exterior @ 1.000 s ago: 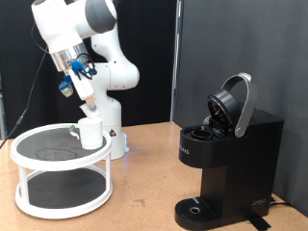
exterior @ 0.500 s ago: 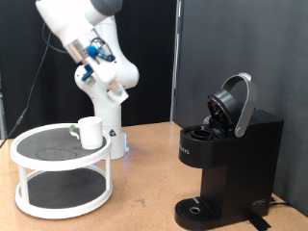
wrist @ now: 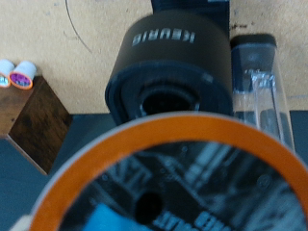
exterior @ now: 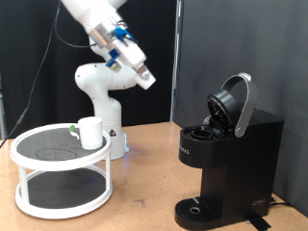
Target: Make a cup of coffee with the keurig machine
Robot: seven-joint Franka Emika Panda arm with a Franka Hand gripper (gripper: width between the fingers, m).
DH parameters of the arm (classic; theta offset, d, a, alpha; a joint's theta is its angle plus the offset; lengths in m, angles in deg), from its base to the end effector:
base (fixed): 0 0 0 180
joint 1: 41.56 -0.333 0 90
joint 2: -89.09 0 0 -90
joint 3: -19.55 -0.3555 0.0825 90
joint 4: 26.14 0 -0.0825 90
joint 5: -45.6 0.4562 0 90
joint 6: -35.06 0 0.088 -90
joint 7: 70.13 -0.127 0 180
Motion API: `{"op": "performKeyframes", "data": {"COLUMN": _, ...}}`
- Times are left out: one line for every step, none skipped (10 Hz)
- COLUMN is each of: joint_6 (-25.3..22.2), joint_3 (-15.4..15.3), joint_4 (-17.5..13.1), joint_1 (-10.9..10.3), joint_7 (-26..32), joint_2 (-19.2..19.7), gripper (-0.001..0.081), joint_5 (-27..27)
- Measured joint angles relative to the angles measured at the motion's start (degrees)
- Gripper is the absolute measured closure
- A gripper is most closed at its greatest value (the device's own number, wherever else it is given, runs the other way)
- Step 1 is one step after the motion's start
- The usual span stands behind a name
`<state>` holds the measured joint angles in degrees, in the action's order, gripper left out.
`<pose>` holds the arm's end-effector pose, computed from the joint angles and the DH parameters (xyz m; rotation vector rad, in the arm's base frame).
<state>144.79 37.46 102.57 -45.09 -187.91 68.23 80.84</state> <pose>0.5038 -0.0866 0.5212 -0.8253 2.4857 0.7387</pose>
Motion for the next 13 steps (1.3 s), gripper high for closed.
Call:
{"op": "performKeyframes", "data": {"joint_6": 0.00, "joint_3": -1.00, "joint_4": -1.01, "joint_1": -0.59, "joint_7": -1.07, "joint_2": 0.39, "gripper": 0.0457, "joint_5": 0.58}}
{"op": "performKeyframes", "data": {"joint_6": 0.00, "joint_3": -2.03, "joint_4": -2.05, "joint_1": -1.19, "joint_7": -2.31, "joint_2": 0.80, "gripper": 0.0457, "joint_5": 0.80}}
{"op": "performKeyframes", "data": {"joint_6": 0.01, "joint_3": -3.15, "joint_4": -3.10, "joint_1": -1.72, "joint_7": -3.38, "joint_2": 1.38, "gripper": 0.0457, "joint_5": 0.89}}
{"op": "performKeyframes", "data": {"joint_6": 0.13, "joint_3": -4.26, "joint_4": -4.05, "joint_1": -2.20, "joint_7": -4.31, "joint_2": 1.93, "gripper": 0.0457, "joint_5": 1.03}}
{"op": "performKeyframes", "data": {"joint_6": 0.44, "joint_3": -5.41, "joint_4": -5.00, "joint_1": -2.68, "joint_7": -5.52, "joint_2": 2.49, "gripper": 0.0457, "joint_5": 1.07}}
{"op": "performKeyframes", "data": {"joint_6": 0.54, "joint_3": -6.55, "joint_4": -5.94, "joint_1": -3.13, "joint_7": -6.67, "joint_2": 3.20, "gripper": 0.0457, "joint_5": 1.09}}
{"op": "performKeyframes", "data": {"joint_6": 0.80, "joint_3": -7.76, "joint_4": -6.95, "joint_1": -3.52, "joint_7": -7.74, "joint_2": 3.90, "gripper": 0.0457, "joint_5": 0.96}}
{"op": "performKeyframes", "data": {"joint_6": 1.19, "joint_3": -8.62, "joint_4": -7.73, "joint_1": -3.57, "joint_7": -8.47, "joint_2": 4.70, "gripper": 0.0457, "joint_5": 0.73}}
{"op": "performKeyframes", "data": {"joint_6": 1.18, "joint_3": -8.56, "joint_4": -7.64, "joint_1": -3.46, "joint_7": -8.40, "joint_2": 4.70, "gripper": 0.0457, "joint_5": 0.81}}
{"op": "performKeyframes", "data": {"joint_6": 0.30, "joint_3": -8.53, "joint_4": -7.31, "joint_1": -3.44, "joint_7": -8.08, "joint_2": 4.72, "gripper": 0.0457, "joint_5": 0.70}}
{"op": "performKeyframes", "data": {"joint_6": -0.04, "joint_3": -8.74, "joint_4": -6.59, "joint_1": -3.44, "joint_7": -8.13, "joint_2": 4.85, "gripper": 0.0457, "joint_5": -0.73}}
{"op": "performKeyframes", "data": {"joint_6": 0.01, "joint_3": -9.36, "joint_4": -5.71, "joint_1": -3.45, "joint_7": -8.83, "joint_2": 5.27, "gripper": 0.0457, "joint_5": -3.15}}
{"op": "performKeyframes", "data": {"joint_6": 1.73, "joint_3": -10.21, "joint_4": -4.68, "joint_1": -3.46, "joint_7": -9.62, "joint_2": 5.88, "gripper": 0.0457, "joint_5": -4.73}}
